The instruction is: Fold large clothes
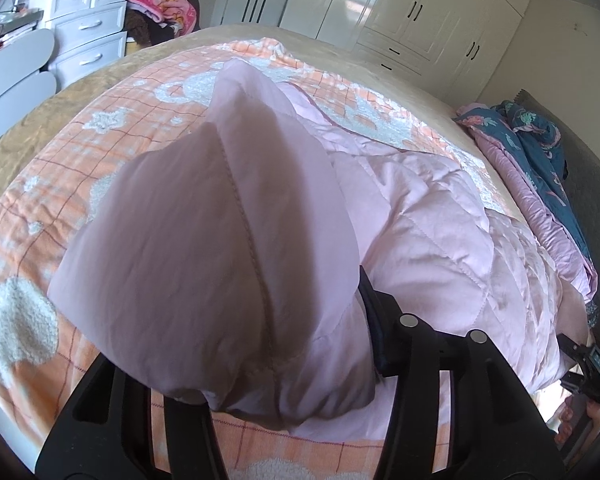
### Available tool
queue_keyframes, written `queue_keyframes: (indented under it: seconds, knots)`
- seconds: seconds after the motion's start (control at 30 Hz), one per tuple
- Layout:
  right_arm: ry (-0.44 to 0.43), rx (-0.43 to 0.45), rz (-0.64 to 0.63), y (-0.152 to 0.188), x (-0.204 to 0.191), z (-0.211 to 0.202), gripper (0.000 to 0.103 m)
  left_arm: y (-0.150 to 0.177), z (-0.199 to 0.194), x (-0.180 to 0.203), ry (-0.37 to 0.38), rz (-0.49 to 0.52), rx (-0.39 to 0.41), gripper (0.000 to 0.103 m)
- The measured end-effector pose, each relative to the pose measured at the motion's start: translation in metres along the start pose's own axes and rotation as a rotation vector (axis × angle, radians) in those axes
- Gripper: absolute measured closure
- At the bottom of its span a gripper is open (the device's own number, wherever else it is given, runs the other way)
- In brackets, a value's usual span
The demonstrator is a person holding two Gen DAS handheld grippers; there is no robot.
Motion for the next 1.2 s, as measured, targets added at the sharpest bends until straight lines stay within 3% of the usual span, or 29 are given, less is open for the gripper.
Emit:
queue_keyframes:
  seconds: [0.33, 0.7, 0.77, 0.87, 1.03, 1.2]
  knots:
    - [0.019, 0.094, -0.038, 0.006, 0.005, -0.047, 0.005, 0.006, -0.024, -0.006, 0.004, -0.017, -0.012, 0.045]
    - [-0.024, 0.162, -0.117, 0.020, -0.017, -0.095, 0.004, 0.013, -0.061, -0.005, -0.020, 0.004, -0.007, 0.039]
    - [-0.032, 0.177, -0.133, 0.023, -0.023, -0.104, 0.004, 0.013, -0.072, -0.003, -0.044, 0.019, 0.018, 0.031]
    - [-0.044, 0.212, -0.172, 0.029, -0.032, -0.121, 0.004, 0.010, -0.090, 0.003, -0.060, 0.050, 0.052, 0.029]
    - [-0.052, 0.271, -0.238, 0.040, -0.048, -0.148, 0.004, 0.005, -0.119, 0.014, -0.063, 0.085, 0.105, 0.013]
    - [-0.064, 0.329, -0.298, 0.052, -0.059, -0.173, 0.004, 0.004, -0.143, 0.029, -0.053, 0.110, 0.140, 0.009]
Point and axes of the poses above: each gripper's, at about its wrist camera, not at the fingertips, and z roughly the way its jaws point, x to its right, y to its underside, the point moved 1 cm from there along z, roughly the way its jaws point, and after that the axes turned 11 degrees about z, right-handed, at the moved point
